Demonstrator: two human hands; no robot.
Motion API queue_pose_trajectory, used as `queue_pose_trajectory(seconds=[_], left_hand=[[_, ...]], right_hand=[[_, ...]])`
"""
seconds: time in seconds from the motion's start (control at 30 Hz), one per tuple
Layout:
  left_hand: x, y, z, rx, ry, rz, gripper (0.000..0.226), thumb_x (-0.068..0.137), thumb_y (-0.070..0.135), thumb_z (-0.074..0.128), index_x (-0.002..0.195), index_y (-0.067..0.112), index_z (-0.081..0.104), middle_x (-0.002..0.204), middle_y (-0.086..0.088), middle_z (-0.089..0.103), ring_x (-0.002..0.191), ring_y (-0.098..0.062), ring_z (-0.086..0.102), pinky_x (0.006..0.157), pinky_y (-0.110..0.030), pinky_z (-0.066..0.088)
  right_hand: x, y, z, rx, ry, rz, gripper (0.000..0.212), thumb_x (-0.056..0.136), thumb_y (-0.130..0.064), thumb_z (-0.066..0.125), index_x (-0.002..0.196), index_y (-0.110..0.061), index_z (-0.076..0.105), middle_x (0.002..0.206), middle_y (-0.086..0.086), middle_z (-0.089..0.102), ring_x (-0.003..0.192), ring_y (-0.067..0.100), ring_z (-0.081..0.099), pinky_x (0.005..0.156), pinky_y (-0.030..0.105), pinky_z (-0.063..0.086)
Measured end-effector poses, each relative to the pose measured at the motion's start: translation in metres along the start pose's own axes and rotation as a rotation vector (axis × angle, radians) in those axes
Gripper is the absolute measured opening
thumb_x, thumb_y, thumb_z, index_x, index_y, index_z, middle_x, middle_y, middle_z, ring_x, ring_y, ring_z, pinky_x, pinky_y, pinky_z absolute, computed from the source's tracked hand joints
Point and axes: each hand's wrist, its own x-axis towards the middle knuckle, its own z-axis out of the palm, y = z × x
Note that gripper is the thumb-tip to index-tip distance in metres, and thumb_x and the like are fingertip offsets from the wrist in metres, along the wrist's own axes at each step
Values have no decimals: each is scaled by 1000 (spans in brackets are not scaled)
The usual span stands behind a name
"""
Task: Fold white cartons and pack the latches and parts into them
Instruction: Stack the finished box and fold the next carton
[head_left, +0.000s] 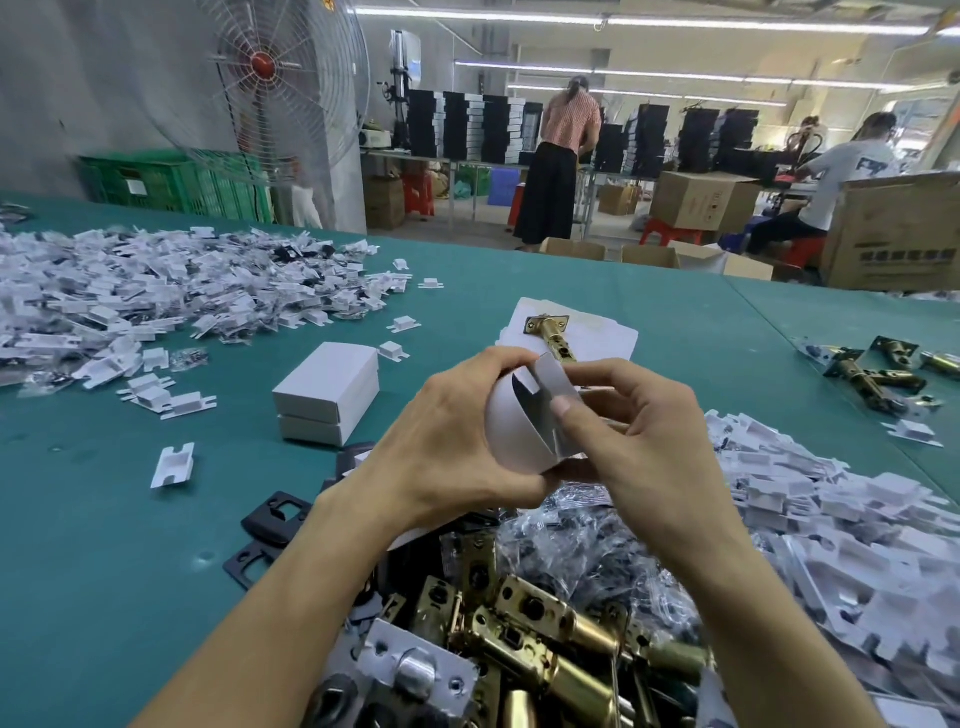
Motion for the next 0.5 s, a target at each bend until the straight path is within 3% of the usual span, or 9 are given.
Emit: queue_pose_trajectory(seconds=[0.17, 0.5], left_hand=[[-1, 1, 0, 31, 30, 1, 77, 60, 39, 87, 127, 26, 52, 102, 12, 65, 87, -9, 66, 68, -33, 56], [-3, 5, -2, 112, -12, -14, 84, 60, 45, 79, 134, 30, 43, 99, 25, 50, 85, -4, 55, 70, -32, 51]], right_hand=[[-2, -2, 0, -31, -28, -30, 19, 86, -9, 75, 80, -25, 67, 82, -3, 76, 78, 16, 75, 67, 46, 62], [3, 1, -9, 48, -98, 3, 12, 86, -2, 72, 87, -14, 75, 84, 4, 77, 78, 22, 75, 67, 38, 63]])
